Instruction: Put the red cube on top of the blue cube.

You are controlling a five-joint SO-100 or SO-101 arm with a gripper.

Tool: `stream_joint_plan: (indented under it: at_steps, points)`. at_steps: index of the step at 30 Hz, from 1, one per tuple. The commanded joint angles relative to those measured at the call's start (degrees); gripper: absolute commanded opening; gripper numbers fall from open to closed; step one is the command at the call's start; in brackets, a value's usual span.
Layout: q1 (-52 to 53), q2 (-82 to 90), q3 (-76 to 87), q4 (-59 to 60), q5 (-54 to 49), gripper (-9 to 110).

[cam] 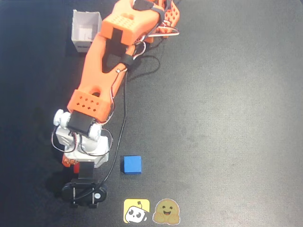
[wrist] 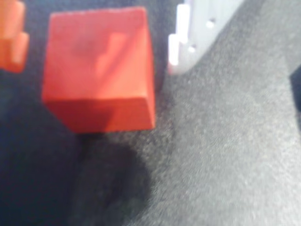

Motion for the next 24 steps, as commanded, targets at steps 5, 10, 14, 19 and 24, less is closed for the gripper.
stream_joint_plan:
  at_steps: [5, 10, 14, 19, 24]
  points:
    - [1.05, 0.62, 2.37, -2.72, -1.49, 20]
    - [1.49, 0.53, 3.43, -3.6, -2.11, 19]
    - [1.67, 0.44, 3.6, -4.04, -2.37, 15]
    - [1.76, 0.44, 4.22, -4.83, -2.37, 4]
    - [1.67, 0.97, 4.57, -4.66, -2.11, 1]
